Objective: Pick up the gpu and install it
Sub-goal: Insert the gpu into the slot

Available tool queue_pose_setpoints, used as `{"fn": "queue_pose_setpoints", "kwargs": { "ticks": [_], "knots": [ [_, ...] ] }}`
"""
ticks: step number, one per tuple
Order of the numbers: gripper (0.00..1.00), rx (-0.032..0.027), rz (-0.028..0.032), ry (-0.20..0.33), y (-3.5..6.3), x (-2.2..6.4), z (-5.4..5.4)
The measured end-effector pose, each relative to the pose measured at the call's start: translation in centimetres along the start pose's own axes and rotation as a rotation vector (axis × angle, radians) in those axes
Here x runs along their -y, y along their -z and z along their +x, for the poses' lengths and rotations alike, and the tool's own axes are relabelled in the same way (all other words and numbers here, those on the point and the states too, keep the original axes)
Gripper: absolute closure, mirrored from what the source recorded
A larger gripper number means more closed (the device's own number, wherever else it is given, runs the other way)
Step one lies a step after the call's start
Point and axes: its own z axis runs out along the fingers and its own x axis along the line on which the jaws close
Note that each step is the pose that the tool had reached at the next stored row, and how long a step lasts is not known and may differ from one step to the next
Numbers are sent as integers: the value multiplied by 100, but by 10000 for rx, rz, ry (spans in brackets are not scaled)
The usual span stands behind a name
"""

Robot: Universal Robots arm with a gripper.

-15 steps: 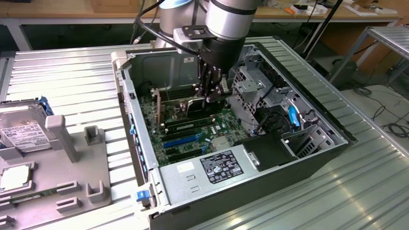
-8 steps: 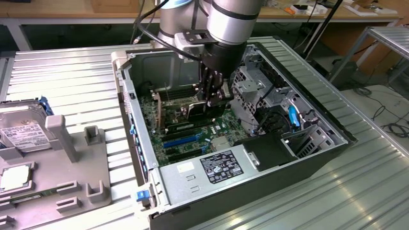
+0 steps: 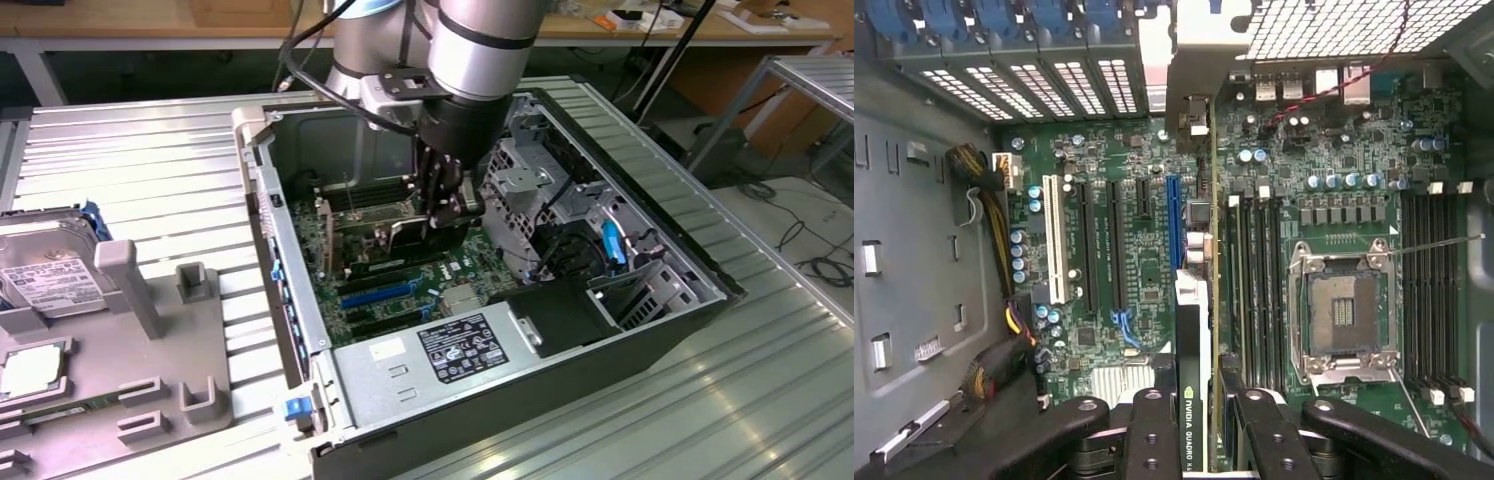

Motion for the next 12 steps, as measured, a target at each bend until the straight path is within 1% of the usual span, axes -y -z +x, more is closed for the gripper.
{"fn": "queue_pose_setpoints", "kwargs": {
  "ticks": [12],
  "knots": [
    [73, -14, 1, 176, -69, -62, 59]
  ]
}}
